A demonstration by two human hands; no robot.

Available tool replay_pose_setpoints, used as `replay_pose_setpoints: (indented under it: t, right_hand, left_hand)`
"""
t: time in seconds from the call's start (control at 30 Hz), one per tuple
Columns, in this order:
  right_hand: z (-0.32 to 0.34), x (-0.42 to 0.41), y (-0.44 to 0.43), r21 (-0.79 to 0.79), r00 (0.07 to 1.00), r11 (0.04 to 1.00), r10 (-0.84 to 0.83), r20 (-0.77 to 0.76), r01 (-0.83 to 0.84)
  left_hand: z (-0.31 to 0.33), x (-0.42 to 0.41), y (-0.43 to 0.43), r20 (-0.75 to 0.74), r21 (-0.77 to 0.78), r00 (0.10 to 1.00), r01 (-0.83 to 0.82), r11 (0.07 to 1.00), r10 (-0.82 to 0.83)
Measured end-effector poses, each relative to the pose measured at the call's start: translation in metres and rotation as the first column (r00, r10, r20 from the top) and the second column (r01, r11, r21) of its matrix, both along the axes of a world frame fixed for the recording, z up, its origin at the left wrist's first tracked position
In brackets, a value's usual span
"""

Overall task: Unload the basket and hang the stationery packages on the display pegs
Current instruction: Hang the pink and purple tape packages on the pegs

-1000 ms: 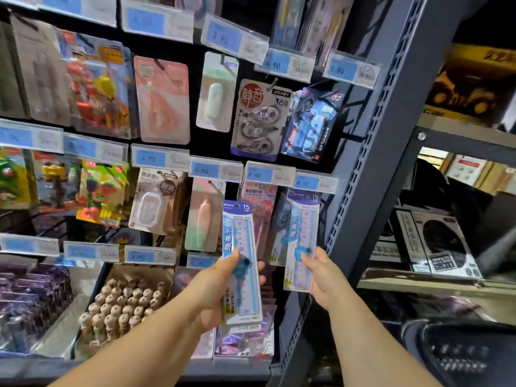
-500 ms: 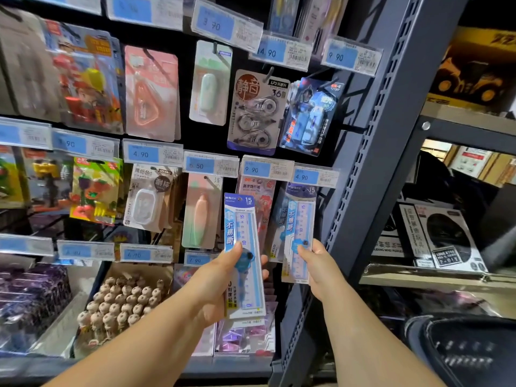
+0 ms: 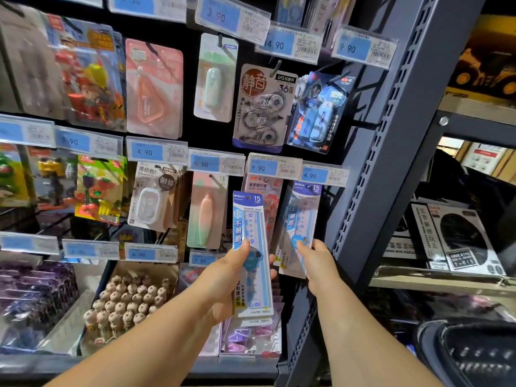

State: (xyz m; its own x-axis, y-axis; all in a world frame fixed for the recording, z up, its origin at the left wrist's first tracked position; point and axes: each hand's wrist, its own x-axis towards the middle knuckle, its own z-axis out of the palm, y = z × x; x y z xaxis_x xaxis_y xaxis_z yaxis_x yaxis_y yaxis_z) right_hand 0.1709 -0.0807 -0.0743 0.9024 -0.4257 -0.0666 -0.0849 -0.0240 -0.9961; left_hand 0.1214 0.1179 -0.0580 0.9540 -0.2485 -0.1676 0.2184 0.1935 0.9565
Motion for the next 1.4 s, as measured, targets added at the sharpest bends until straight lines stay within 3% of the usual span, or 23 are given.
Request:
replay_pose_setpoints:
  t: [0.1, 0.2, 0.27, 0.33, 0.43, 0.5, 0.67, 0.8, 0.97, 1.17, 1.3, 1.4]
  right_hand:
    - [0.001, 0.002, 0.005, -0.244, 0.996, 0.967, -0.081, -0.033, 0.071]
    - [0.012, -0.003, 0.013, -0.543, 0.983, 0.829, -0.181, -0.038, 0.132]
    - [0.021, -0.011, 0.019, -0.598, 0.980, 0.784, -0.196, 0.015, 0.166]
    - [0.031, -0.021, 0.027, -0.615, 0.992, 0.778, -0.107, 0.070, 0.127]
    - [0.041, -0.037, 0.041, -0.439, 0.975, 0.879, 0.222, 0.032, -0.186]
    - [0.046, -0.045, 0.049, -0.365, 0.931, 0.868, 0.364, 0.008, -0.337]
    - [0.045, -0.048, 0.054, -0.389, 0.926, 0.848, 0.376, -0.034, -0.358]
    - [0.044, -0.048, 0.053, -0.384, 0.926, 0.845, 0.368, -0.088, -0.373]
    - [0.041, -0.047, 0.050, -0.194, 0.887, 0.866, 0.456, -0.072, -0.461]
    - [0.036, -0.046, 0.031, 0.101, 0.941, 0.936, 0.330, 0.080, -0.337]
    - [0.030, -0.040, 0.022, 0.153, 0.965, 0.963, 0.195, 0.174, -0.222]
    - [0.028, -0.038, 0.013, 0.087, 0.983, 0.995, 0.033, 0.179, -0.049]
  left_hand:
    - [0.000, 0.001, 0.000, 0.012, -0.005, 0.999, -0.038, 0.999, 0.038]
    - [-0.001, 0.002, -0.001, -0.013, -0.031, 1.000, -0.003, 1.000, 0.002]
    - [-0.003, 0.004, -0.002, 0.000, -0.047, 1.000, -0.007, 0.999, 0.007]
    - [-0.007, 0.008, -0.003, -0.032, -0.081, 0.999, 0.008, 0.997, -0.011]
    - [-0.010, 0.006, -0.006, -0.021, -0.100, 0.997, 0.071, 0.992, -0.073]
    - [-0.010, 0.003, -0.006, -0.022, -0.086, 0.997, 0.068, 0.994, -0.070]
    - [-0.002, -0.010, -0.008, -0.029, -0.021, 0.999, 0.042, 0.999, -0.043]
    - [-0.007, -0.004, -0.007, -0.077, -0.062, 0.996, 0.035, 0.997, -0.039]
    - [-0.002, -0.009, -0.008, -0.142, -0.181, 0.990, -0.012, 0.983, -0.014]
    - [0.006, -0.014, -0.011, -0.149, -0.185, 0.988, -0.062, 0.981, 0.035]
    - [0.004, -0.013, -0.018, -0.107, -0.132, 0.992, -0.079, 0.988, 0.065]
    - [0.004, -0.014, -0.022, -0.109, -0.118, 0.993, -0.065, 0.991, 0.052]
